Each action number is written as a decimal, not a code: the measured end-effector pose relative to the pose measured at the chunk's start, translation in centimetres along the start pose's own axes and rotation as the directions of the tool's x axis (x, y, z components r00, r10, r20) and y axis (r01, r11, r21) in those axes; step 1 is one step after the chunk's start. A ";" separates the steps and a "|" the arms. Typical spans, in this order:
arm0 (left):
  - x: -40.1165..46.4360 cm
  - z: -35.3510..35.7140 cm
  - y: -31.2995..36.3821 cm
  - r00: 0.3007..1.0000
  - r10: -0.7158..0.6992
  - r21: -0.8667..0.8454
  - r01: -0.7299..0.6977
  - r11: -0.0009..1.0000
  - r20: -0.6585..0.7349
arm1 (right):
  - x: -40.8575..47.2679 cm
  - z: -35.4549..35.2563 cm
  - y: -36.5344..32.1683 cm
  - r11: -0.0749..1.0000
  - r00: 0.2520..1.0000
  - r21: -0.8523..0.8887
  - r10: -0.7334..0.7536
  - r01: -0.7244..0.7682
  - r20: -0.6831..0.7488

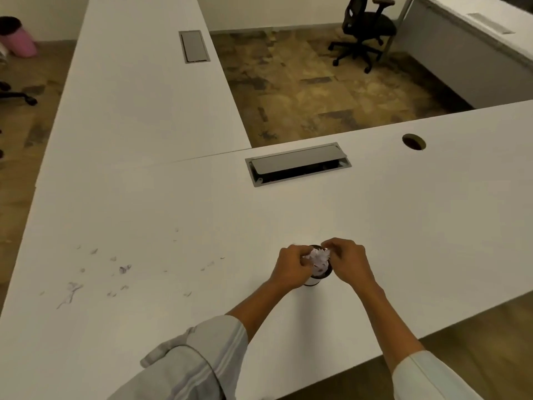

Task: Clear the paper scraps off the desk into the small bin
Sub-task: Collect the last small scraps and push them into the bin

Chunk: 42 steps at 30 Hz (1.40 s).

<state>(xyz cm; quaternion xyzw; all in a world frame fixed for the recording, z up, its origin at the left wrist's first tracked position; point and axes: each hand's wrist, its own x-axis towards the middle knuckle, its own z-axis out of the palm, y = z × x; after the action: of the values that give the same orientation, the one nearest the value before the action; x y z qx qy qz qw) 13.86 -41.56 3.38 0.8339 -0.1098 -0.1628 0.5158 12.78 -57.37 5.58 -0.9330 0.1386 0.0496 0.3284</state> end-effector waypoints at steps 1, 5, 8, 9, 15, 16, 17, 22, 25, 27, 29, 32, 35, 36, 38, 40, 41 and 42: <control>-0.1 -0.3 -0.3 1.000 -0.003 -0.019 0.003 1.000 -0.008 | 0.0 -0.3 0.0 1.000 1.000 -0.001 0.002 -0.002 0.003; -0.8 -2.6 -1.9 0.994 -0.082 -0.120 0.073 0.990 -0.075 | 0.1 -1.4 -0.8 1.000 0.999 0.018 -0.010 0.011 -0.044; -2.0 -5.4 -4.0 0.980 -0.088 -0.069 0.077 0.995 -0.180 | 0.3 -1.6 -2.2 0.997 0.994 0.023 -0.072 0.075 -0.083; -2.6 -6.5 -4.9 0.971 -0.104 -0.057 0.094 0.994 -0.215 | 0.3 -1.3 -2.9 0.994 0.992 0.038 -0.097 0.100 -0.084; -8.9 -13.6 -12.0 0.871 -0.250 0.014 0.283 0.959 -0.422 | 0.5 4.1 -7.7 0.970 0.975 0.136 -0.211 0.200 0.070; -10.3 -14.8 -13.3 0.848 -0.276 0.028 0.323 0.946 -0.452 | 0.5 5.6 -8.5 0.967 0.968 0.151 -0.222 0.204 0.113; -11.6 -16.0 -14.6 0.824 -0.299 0.052 0.367 0.929 -0.481 | 0.5 7.3 -9.2 0.966 0.959 0.157 -0.232 0.207 0.163; -17.9 -21.7 -20.7 0.687 -0.473 0.169 0.647 0.743 -0.551 | 0.3 16.1 -11.2 0.971 0.852 0.015 -0.218 0.240 0.476; -21.0 -24.2 -23.6 0.637 -0.564 0.199 0.736 0.646 -0.525 | -0.3 21.0 -11.1 0.943 0.782 -0.143 -0.157 0.300 0.604; -22.6 -25.6 -25.3 0.624 -0.599 0.212 0.760 0.614 -0.502 | -0.8 23.6 -11.2 0.908 0.763 -0.207 -0.163 0.364 0.626; -23.8 -26.8 -26.8 0.614 -0.625 0.232 0.777 0.585 -0.482 | -1.2 25.7 -11.9 0.883 0.776 -0.231 -0.203 0.408 0.597; -24.6 -28.3 -28.4 0.591 -0.666 0.238 0.801 0.549 -0.455 | -2.3 28.2 -13.5 0.865 0.803 -0.256 -0.239 0.431 0.547; -24.3 -29.3 -29.4 0.590 -0.700 0.194 0.802 0.565 -0.403 | -4.0 30.7 -15.4 0.823 0.775 -0.270 -0.286 0.500 0.564; -24.2 -29.6 -29.7 0.606 -0.700 0.204 0.792 0.575 -0.379 | -4.8 31.5 -16.0 0.805 0.748 -0.260 -0.305 0.533 0.590; -23.7 -30.3 -30.0 0.651 -0.678 0.248 0.758 0.604 -0.341 | -6.0 32.7 -17.1 0.777 0.673 -0.189 -0.364 0.601 0.643; -23.2 -31.2 -30.3 0.685 -0.643 0.260 0.727 0.636 -0.341 | -6.2 33.4 -17.9 0.781 0.621 -0.061 -0.444 0.622 0.646; -23.0 -31.9 -30.4 0.688 -0.631 0.252 0.722 0.644 -0.358 | -5.6 33.5 -18.4 0.796 0.632 -0.011 -0.472 0.605 0.615; -22.8 -32.7 -30.6 0.680 -0.624 0.240 0.726 0.644 -0.384 | -4.6 33.5 -18.9 0.822 0.672 0.015 -0.476 0.569 0.567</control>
<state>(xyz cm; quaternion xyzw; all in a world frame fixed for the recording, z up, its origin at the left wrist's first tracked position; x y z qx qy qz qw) 5.88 7.01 -6.84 0.9090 0.2539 -0.2072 0.2575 13.78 -21.26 -8.39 -0.9021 -0.2394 0.2286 0.2768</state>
